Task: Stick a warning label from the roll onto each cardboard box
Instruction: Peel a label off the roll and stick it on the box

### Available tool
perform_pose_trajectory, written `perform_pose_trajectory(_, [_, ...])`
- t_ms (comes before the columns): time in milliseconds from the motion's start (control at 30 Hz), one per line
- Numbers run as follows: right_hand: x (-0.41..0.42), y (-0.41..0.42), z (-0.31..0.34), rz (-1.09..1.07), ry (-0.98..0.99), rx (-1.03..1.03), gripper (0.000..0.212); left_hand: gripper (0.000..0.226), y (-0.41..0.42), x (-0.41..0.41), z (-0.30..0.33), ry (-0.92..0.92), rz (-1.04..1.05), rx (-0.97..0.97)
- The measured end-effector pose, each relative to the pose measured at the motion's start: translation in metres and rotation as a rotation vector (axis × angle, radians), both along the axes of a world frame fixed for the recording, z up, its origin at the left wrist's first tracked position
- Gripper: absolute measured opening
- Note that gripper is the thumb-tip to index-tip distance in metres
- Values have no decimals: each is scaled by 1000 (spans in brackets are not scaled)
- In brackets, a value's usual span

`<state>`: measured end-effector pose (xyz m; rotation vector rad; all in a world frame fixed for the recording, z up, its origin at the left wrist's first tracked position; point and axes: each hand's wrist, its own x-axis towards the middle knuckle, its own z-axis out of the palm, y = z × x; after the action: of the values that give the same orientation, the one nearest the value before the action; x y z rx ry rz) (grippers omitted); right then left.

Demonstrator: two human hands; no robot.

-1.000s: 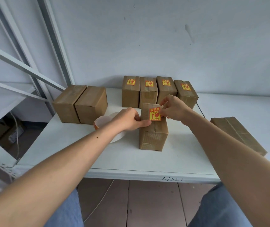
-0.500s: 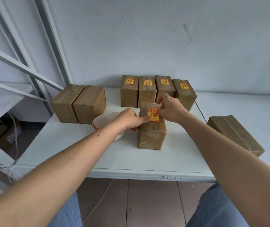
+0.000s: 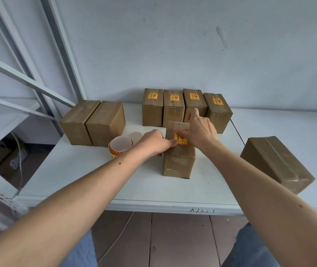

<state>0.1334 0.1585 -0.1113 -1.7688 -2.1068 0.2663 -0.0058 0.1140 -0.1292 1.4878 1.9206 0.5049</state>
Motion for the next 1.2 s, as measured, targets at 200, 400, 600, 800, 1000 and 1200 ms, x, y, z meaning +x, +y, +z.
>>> perform_pose_trajectory(200, [5, 7, -8, -156, 86, -115, 56, 37, -2, 2, 2, -39, -13, -6])
perform_pose_trajectory(400, [23, 4, -12, -76, 365, -339, 77, 38, -7, 3, 2, -77, 12, -8])
perform_pose_trajectory(600, [28, 2, -11, -59, 441, -432, 71, 49, -11, 4, 0, -52, -6, -17])
perform_pose_trajectory(800, [34, -5, -11, 24, 385, -445, 62, 56, -17, 1, 7, 14, -147, -97])
perform_pose_trajectory(1000, [60, -15, 1, 225, 391, -800, 76, 52, -26, -2, 15, 60, -353, -174])
perform_pose_trajectory(1200, [65, -28, 1, 239, 337, -760, 91, 54, -21, 3, 2, 85, -312, -118])
